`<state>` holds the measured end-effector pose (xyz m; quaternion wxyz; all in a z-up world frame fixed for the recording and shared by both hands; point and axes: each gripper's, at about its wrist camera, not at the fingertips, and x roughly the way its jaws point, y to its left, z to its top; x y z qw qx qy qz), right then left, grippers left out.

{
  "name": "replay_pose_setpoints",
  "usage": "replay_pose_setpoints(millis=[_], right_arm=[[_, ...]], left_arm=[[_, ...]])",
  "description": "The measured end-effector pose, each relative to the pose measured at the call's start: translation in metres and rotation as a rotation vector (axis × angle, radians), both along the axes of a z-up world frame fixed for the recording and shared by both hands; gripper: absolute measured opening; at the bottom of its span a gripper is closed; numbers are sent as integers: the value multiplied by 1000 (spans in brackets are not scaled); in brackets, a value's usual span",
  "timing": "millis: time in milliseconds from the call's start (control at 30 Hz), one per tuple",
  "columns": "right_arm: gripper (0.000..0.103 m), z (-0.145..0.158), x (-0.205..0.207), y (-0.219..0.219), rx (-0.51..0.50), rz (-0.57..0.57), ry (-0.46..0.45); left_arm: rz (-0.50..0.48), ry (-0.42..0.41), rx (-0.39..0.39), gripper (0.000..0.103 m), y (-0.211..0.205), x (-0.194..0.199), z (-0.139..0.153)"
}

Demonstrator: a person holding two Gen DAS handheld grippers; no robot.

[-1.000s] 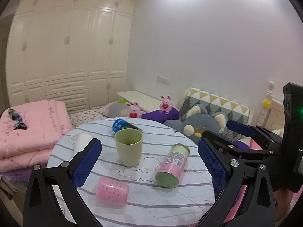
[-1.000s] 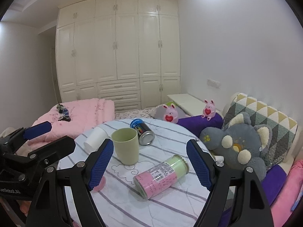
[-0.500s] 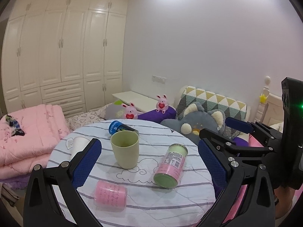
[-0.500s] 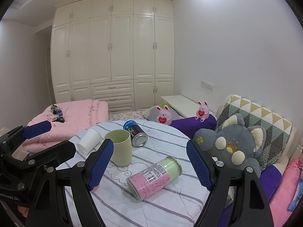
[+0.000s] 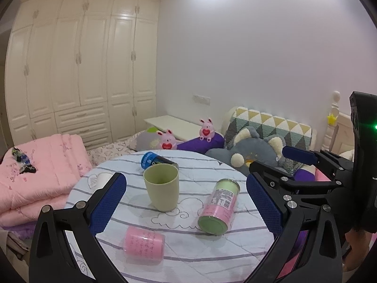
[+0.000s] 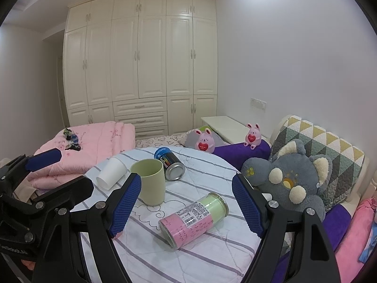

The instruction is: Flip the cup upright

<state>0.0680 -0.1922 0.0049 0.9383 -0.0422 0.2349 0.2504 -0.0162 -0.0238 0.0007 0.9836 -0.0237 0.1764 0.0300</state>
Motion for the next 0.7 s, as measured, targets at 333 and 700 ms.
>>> replay_pose_setpoints(millis=[333,700], right_arm=[[81,-3,2,3,-17,-8,10],[81,-7,6,6,-25,-4,25]], left_arm=[[2,15,2,103,2,3,-3],[6,24,2,103,6,6,-3]])
